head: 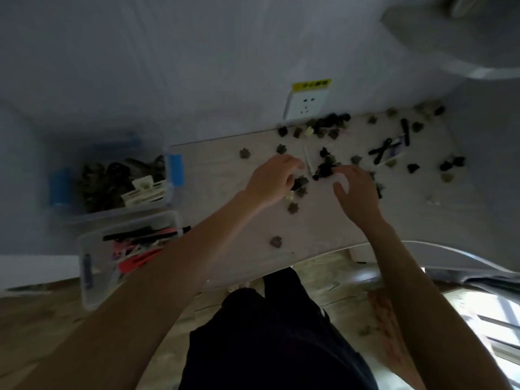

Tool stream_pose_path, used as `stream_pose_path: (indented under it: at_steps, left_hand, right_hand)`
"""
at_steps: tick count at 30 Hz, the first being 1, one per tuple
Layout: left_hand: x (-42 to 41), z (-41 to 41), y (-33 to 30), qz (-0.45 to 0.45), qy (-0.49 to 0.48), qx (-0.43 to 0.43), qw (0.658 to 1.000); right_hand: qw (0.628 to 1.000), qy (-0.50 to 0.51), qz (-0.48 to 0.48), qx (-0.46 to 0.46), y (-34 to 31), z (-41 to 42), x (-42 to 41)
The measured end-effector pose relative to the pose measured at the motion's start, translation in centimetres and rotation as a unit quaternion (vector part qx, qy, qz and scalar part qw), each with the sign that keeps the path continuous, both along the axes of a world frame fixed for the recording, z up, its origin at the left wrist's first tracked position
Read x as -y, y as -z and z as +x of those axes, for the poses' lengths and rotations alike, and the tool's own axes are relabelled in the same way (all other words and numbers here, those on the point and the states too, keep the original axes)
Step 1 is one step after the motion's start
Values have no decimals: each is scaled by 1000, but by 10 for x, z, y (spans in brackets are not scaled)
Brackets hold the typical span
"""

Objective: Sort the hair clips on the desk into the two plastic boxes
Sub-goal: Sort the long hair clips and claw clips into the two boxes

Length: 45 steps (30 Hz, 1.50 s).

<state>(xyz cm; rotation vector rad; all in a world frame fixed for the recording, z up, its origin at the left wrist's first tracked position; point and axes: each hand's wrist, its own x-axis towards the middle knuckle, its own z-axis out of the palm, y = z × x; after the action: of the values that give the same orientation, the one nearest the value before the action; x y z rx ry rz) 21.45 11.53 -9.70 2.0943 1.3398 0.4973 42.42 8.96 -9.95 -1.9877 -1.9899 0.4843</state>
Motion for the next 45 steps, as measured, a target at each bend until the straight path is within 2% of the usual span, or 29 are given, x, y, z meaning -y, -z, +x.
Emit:
stream_pose_path:
  at_steps: [4, 7, 10, 14, 20, 23, 27, 31, 35, 41, 45]
  left_hand:
    - [-41, 34, 24, -14, 25, -71, 997]
    - [-66, 49, 37, -49, 19, -80, 995]
    - [-74, 55, 42, -52, 59, -99, 992]
    - [-74, 47, 42, 7, 45, -132, 990]
    - [-66, 28, 39, 22, 20, -180, 983]
    - [-57, 24, 40, 18, -17, -140, 990]
    - [-37, 25, 28, 32, -111, -8, 993]
    - [-17, 38, 11, 8, -131, 75, 989]
    - [-11, 77, 6, -65, -57, 67, 994]
    - [-22, 146, -6, -60, -21, 23, 998]
    - [-41, 192, 1, -40, -50, -24, 998]
  right_hand:
    - [1000, -27, -16, -1, 12, 26, -49]
    - [999, -40, -37, 2, 17, 35, -95]
    - [996, -56, -66, 20, 27, 41, -130]
    - [992, -94, -57, 65, 38, 38, -142]
    - [989, -108, -47, 94, 38, 29, -115]
    - [988, -105, -45, 103, 41, 26, -91]
    - [991, -65, -7, 117, 42, 24, -69]
    - [991, -24, 36, 124, 33, 26, -58]
    - [991, 77, 99, 52, 16, 56, -24]
    - [990, 133, 42, -17, 5, 138, 14]
    - [990, 137, 19, 3, 11, 198, 1]
